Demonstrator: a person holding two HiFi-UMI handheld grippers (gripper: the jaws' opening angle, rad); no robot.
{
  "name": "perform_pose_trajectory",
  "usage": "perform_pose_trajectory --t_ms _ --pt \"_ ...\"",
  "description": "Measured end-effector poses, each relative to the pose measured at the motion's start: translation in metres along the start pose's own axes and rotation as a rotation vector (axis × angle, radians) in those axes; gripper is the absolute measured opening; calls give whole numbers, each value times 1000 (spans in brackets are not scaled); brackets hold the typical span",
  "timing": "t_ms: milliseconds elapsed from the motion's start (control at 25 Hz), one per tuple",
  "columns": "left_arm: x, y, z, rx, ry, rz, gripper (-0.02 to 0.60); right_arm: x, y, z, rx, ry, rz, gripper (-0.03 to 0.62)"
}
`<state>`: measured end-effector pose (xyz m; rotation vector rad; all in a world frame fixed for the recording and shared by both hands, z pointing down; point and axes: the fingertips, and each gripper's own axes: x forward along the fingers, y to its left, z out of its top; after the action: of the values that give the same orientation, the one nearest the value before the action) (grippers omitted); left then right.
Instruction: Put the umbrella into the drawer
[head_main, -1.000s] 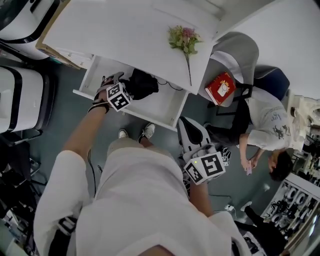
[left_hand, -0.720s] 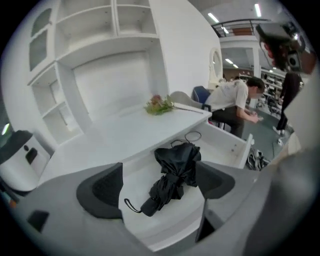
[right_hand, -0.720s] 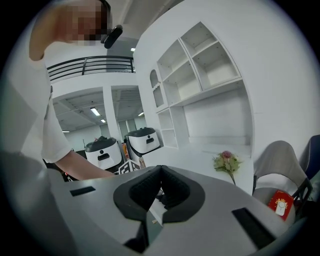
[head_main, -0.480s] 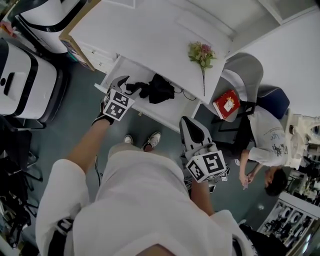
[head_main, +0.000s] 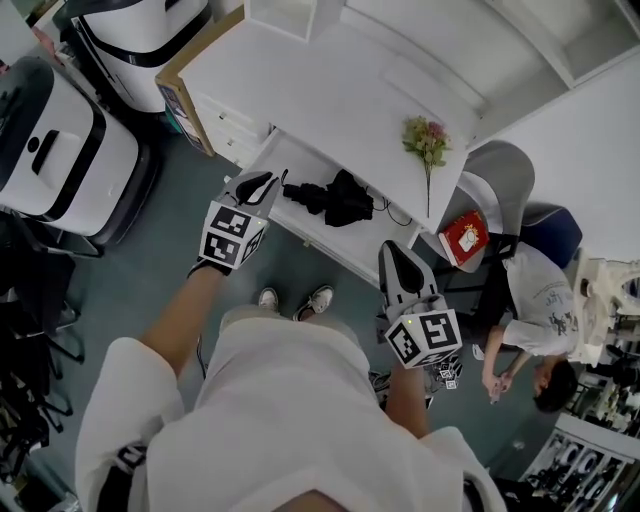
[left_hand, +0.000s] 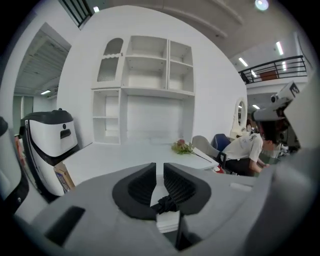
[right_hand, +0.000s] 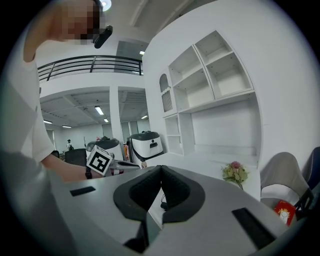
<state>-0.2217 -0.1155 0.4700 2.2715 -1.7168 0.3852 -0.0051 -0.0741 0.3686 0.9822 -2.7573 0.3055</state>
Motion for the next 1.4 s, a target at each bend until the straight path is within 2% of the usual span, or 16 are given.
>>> perform_pose_trajectory --t_ms 160,280,520,720,840,1080,1240,1400 --pt "-27 9 23 -95 -84 5 28 4 12 4 1 -22 5 2" --pt "-49 11 50 -124 -161 5 14 3 18 9 7 -41 5 0" --pt "-87 19 98 -102 -289 32 12 -12 -3 25 -12 -99 -83 0" --pt "-124 22 133 -72 -384 64 12 -37 -45 43 27 -188 -229 0" --pt "-142 24 148 -45 -422 91 12 -50 -65 57 41 -236 -283 0" --pt "-182 27 167 -19 -493 170 12 -74 -96 77 41 -281 -335 0" --pt "-204 32 167 -49 -525 247 12 -86 -117 86 41 -296 -363 0" --pt "-212 24 165 -58 -546 281 12 -94 -131 94 29 -303 -361 0"
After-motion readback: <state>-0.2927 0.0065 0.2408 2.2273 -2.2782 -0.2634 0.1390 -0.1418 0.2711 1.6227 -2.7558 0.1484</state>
